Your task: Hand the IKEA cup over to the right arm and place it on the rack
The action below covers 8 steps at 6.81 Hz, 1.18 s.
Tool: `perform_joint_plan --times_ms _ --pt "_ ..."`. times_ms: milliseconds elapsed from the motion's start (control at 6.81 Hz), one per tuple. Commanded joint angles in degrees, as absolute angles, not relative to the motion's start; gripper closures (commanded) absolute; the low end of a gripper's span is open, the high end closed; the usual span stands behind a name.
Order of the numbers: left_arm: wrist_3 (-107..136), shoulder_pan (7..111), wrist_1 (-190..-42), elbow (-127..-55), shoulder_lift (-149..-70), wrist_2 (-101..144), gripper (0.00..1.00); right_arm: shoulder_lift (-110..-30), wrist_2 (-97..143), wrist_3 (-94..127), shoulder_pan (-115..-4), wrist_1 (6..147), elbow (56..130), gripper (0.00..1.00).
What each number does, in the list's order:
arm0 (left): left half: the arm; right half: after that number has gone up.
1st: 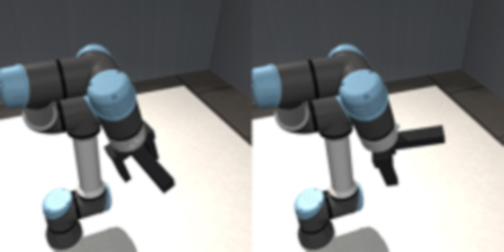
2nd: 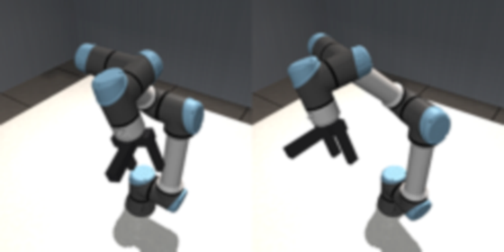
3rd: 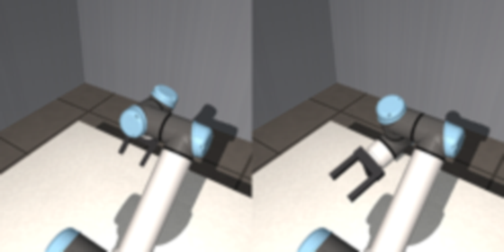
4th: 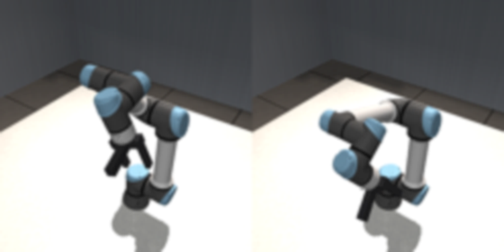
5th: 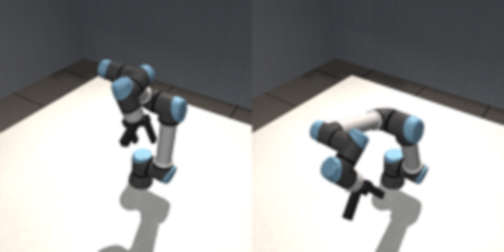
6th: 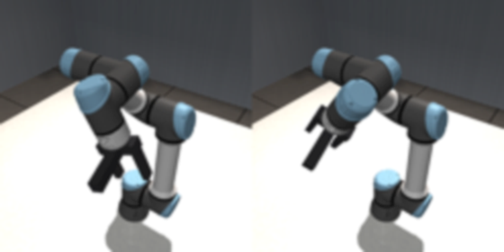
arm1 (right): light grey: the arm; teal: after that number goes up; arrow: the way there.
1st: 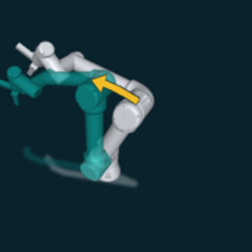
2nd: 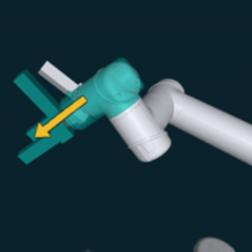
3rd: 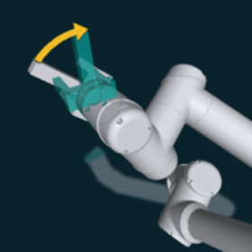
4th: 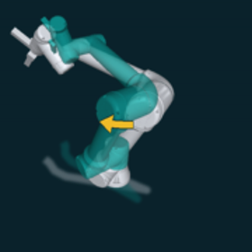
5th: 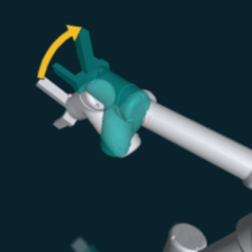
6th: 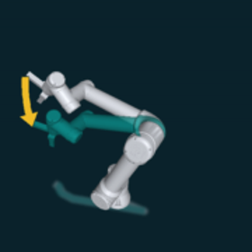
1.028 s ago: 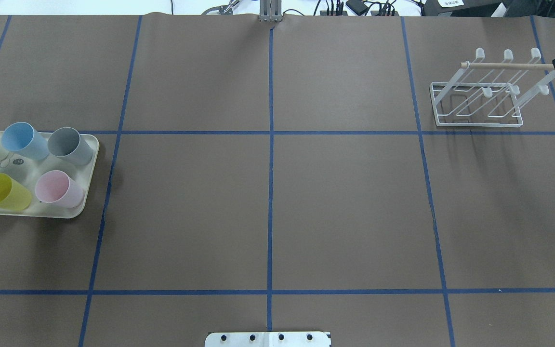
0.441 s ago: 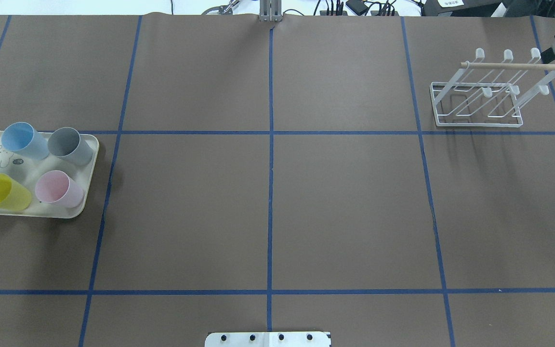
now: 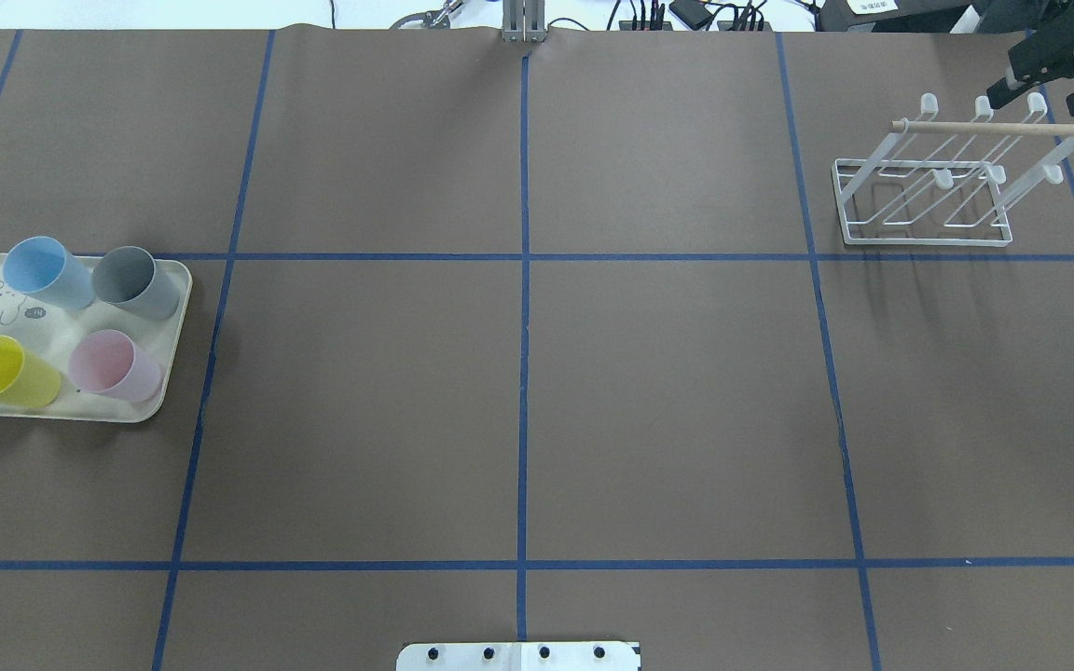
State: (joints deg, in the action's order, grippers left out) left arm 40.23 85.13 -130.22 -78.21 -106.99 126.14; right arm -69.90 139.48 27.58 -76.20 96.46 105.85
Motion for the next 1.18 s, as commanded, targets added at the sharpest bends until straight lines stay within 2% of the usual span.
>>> perform_joint_plan --times_ms 0,294,588,1028 --pt "64.5 79.0 -139.5 -78.7 -110.4 125.9 1.0 -64.8 135.3 33.2 -74.0 96.2 105.6 0.0" --pt "85.9 72.8 -150.6 -79.4 -111.0 124.6 1.0 -63.0 130.3 57.8 -68.5 79.5 104.9 0.0" --pt "102.2 65.8 -152.4 -84.8 -112.0 120.0 1.0 -62.6 122.7 80.7 -61.2 63.4 104.2 0.0" --pt "128.0 50.5 -159.9 -86.4 -117.8 101.5 1.0 -62.5 112.8 97.1 -54.8 51.2 104.1 0.0"
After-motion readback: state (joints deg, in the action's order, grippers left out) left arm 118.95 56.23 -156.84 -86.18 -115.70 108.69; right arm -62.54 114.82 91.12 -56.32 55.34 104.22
